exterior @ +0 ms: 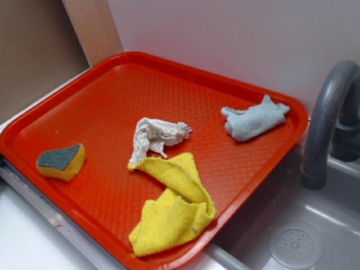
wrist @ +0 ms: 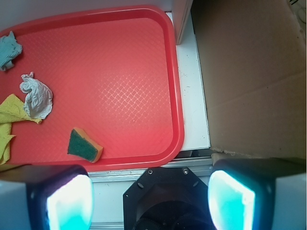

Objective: Grab the blue cloth.

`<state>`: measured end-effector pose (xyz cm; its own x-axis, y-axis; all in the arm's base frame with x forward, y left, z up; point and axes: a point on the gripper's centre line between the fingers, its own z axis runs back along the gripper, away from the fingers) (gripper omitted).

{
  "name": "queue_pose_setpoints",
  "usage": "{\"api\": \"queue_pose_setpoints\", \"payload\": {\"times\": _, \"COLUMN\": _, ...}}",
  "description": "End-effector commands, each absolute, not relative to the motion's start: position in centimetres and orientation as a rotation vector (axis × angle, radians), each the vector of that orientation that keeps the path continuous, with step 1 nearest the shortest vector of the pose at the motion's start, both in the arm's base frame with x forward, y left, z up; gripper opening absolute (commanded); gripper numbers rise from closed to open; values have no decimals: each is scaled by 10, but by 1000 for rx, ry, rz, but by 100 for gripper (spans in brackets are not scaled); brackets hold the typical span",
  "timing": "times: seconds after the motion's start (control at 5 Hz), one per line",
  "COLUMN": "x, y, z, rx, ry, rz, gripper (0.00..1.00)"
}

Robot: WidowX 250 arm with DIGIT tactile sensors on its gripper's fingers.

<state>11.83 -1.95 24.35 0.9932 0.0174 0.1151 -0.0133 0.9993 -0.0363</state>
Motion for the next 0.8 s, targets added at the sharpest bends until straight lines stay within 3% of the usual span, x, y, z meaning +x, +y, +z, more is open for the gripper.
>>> {"api": "queue_pose_setpoints", "payload": {"times": 0.0, "x": 118, "y": -20, "z": 243, "rx": -35, "ry": -116, "rz": 15, "gripper": 100}}
{"api": "queue_pose_setpoints", "payload": {"times": 0.2, "x": 149, "y": -49, "z": 240, "rx": -58, "ry": -143, "rz": -93, "gripper": 100}}
{"api": "queue_pose_setpoints", "payload": {"times": 0.4, "x": 176, "y": -84, "z": 234, "rx": -20, "ry": -146, "rz": -222, "gripper": 100}}
{"api": "queue_pose_setpoints", "payload": {"times": 0.6, "x": 189, "y": -134, "z": 234, "rx": -64, "ry": -190, "rz": -420, "gripper": 100}}
